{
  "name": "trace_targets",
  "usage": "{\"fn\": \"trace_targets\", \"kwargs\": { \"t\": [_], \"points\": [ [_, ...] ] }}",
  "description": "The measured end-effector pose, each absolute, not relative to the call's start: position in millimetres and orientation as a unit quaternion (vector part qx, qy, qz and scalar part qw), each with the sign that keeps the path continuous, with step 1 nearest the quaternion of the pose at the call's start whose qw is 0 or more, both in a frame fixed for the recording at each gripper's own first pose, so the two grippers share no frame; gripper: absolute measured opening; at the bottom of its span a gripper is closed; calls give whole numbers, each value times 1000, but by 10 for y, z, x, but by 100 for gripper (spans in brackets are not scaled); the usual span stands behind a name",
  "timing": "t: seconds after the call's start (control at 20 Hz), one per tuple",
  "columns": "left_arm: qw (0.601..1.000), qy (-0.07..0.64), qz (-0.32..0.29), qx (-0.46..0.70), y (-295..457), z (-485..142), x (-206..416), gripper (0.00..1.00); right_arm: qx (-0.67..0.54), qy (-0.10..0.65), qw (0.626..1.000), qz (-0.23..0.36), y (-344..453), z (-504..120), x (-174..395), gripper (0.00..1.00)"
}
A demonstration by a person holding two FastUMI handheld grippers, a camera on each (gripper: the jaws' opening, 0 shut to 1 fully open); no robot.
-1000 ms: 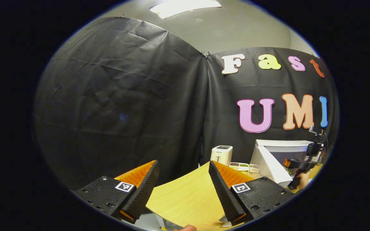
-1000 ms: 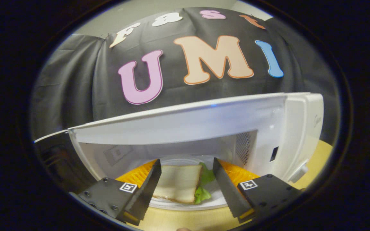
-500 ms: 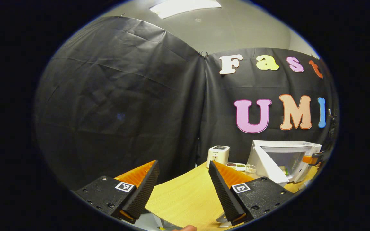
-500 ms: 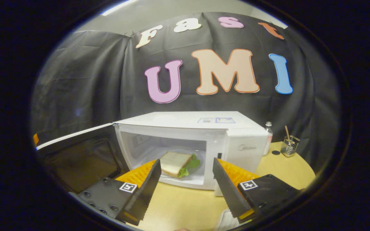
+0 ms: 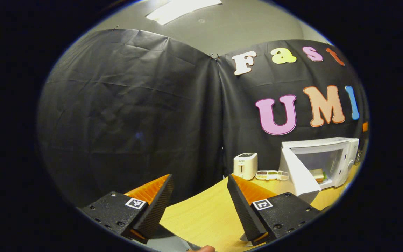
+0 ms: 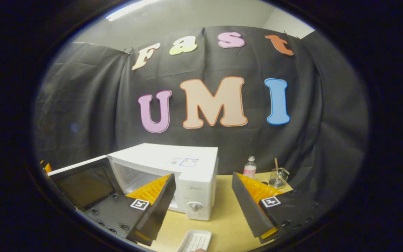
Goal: Open the microwave oven with the left hand, put the food in, and close the microwave oven.
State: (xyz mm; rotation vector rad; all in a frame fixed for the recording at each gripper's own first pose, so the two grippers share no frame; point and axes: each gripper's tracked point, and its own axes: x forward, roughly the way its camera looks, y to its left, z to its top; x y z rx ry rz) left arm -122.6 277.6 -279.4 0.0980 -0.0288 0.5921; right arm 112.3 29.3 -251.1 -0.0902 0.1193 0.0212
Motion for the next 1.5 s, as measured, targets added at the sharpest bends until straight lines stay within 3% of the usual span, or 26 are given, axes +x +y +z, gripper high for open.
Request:
{"fn": "trace_targets", "kwargs": {
  "t": [0.1,0.15,0.2,0.5,0.55,0.6,0.75,0.8,0.85,1.0,1.05,1.1,1.15,1.2,1.5],
  "points": [
    [953,-9,298,52,2738,-2816,-1249,95,-41,37,998,6,167,-2291,1157,92],
    [953,-9,299,59,2720,-2807,-1262,90,-42,26,999,1,100,-2204,1194,92],
    [953,-17,294,65,2692,-2772,-1268,95,-48,23,999,-3,27,-2182,1226,91],
    [958,-52,276,60,2513,-2636,-1250,94,-46,12,999,-3,-201,-2226,1238,91],
    [959,-50,273,59,2485,-2646,-1256,93,-40,1,999,-3,-222,-2167,1234,100],
    [961,-42,267,57,2442,-2689,-1241,90,-32,-6,999,-7,-267,-2141,1276,92],
    [964,-18,260,46,2393,-2831,-1219,85,-21,-21,1000,-4,-302,-2076,1229,92],
    [966,-11,255,41,2360,-2870,-1200,80,-19,-22,1000,-2,-309,-2065,1208,99],
    [968,-4,248,35,2318,-2898,-1177,77,-17,-21,1000,0,-314,-2069,1197,92],
    [975,6,223,17,2150,-2961,-1118,60,-18,-18,1000,-2,-350,-2083,1182,92],
    [976,11,216,13,2096,-2992,-1106,48,-19,-17,1000,-3,-357,-2085,1189,99],
    [977,13,214,9,2056,-2998,-1087,49,-20,-14,1000,-2,-356,-2097,1188,92],
    [977,16,212,7,2020,-2990,-1081,36,-19,-12,1000,-1,-352,-2104,1191,92],
    [977,16,211,7,1981,-2993,-1077,17,-19,-10,1000,1,-345,-2119,1197,92],
    [988,18,154,-6,1455,-2989,-891,17,-35,-11,999,5,-268,-2131,1197,92]
  ]
}}
